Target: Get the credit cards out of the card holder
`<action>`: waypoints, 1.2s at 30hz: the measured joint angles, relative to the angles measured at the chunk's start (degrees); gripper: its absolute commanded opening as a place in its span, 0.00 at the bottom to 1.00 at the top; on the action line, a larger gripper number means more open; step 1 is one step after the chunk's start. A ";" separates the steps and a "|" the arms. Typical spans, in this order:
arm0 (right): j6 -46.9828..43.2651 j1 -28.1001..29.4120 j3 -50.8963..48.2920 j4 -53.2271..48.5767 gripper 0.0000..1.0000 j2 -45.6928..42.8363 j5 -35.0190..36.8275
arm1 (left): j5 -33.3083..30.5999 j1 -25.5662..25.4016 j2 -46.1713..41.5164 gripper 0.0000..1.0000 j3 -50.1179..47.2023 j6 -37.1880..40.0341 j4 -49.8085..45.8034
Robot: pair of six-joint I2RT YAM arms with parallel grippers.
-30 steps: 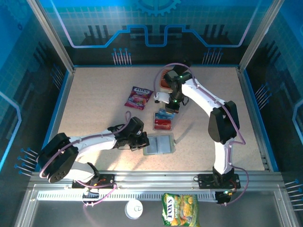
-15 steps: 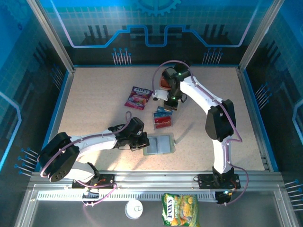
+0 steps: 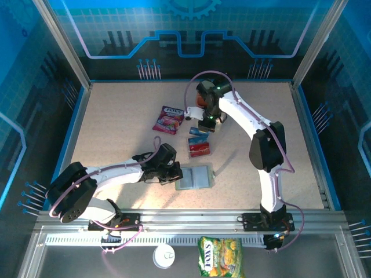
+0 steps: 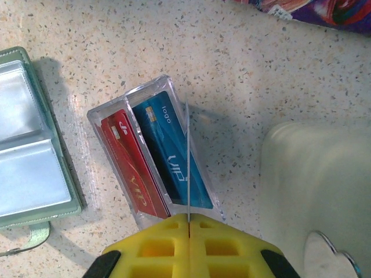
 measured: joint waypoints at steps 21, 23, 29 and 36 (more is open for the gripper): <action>1.05 0.57 -9.33 0.35 0.22 0.39 -2.47 | -0.33 0.00 -0.26 0.02 0.00 -0.11 -0.02; 1.44 0.68 -9.33 0.55 0.22 0.39 -1.99 | -0.33 0.00 -0.26 0.02 0.00 -0.11 -0.04; 2.97 0.76 -9.70 2.05 0.24 -0.98 -1.14 | -0.35 0.00 -0.26 0.01 0.00 -0.07 -0.17; 6.71 2.75 -15.98 6.75 0.25 -9.22 1.03 | -0.83 0.02 -0.26 0.01 0.00 0.02 -0.20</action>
